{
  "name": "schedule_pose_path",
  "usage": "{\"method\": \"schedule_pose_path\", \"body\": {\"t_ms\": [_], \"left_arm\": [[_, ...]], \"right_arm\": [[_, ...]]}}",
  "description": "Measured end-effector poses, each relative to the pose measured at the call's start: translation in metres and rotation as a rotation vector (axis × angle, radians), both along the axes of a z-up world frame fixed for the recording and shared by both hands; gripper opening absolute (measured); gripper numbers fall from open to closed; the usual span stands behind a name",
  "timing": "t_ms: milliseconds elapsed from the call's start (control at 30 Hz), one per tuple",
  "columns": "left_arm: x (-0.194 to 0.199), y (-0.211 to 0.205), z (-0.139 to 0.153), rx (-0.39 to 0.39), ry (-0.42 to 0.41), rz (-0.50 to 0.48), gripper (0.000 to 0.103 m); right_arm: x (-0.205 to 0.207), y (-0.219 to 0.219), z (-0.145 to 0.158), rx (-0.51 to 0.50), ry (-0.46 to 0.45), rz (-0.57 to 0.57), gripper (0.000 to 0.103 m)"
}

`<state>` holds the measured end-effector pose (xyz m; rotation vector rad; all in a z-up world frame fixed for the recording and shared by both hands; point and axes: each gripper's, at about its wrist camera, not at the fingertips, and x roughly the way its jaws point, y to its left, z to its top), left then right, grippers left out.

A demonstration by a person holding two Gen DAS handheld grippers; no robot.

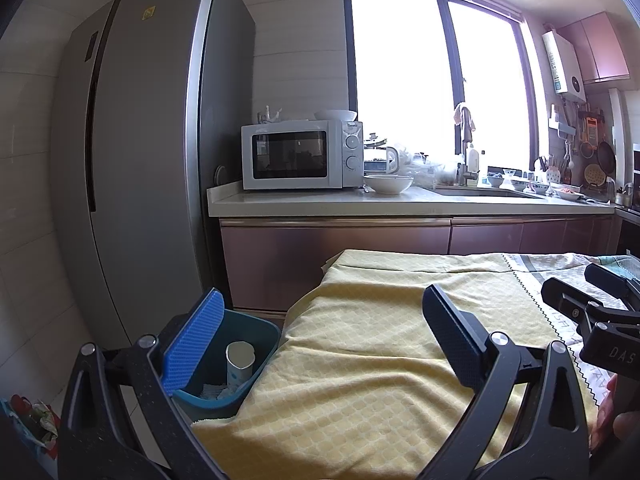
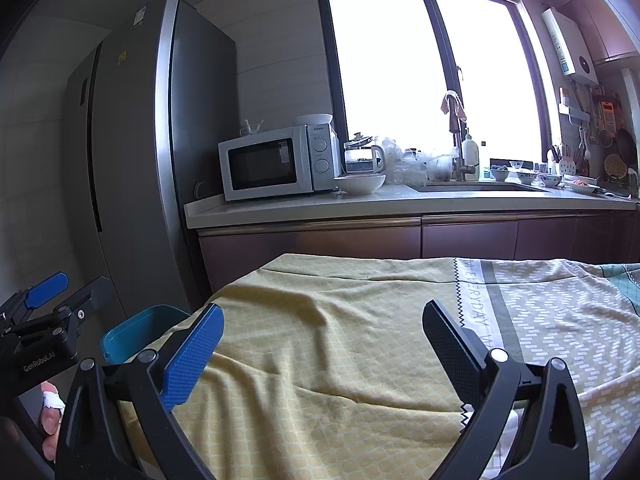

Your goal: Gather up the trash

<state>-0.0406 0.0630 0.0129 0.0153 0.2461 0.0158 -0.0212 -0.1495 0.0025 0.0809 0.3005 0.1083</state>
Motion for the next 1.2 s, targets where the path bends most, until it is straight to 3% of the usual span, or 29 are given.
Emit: {"method": "schedule_pose_path", "body": {"t_ms": [1200], "left_arm": [[0.0002,-0.0028,-0.0008,-0.001,0.001,0.005,0.098]], "right_arm": [[0.0013,-0.0044,0.0003,-0.002,-0.002,-0.005,0.096]]}}
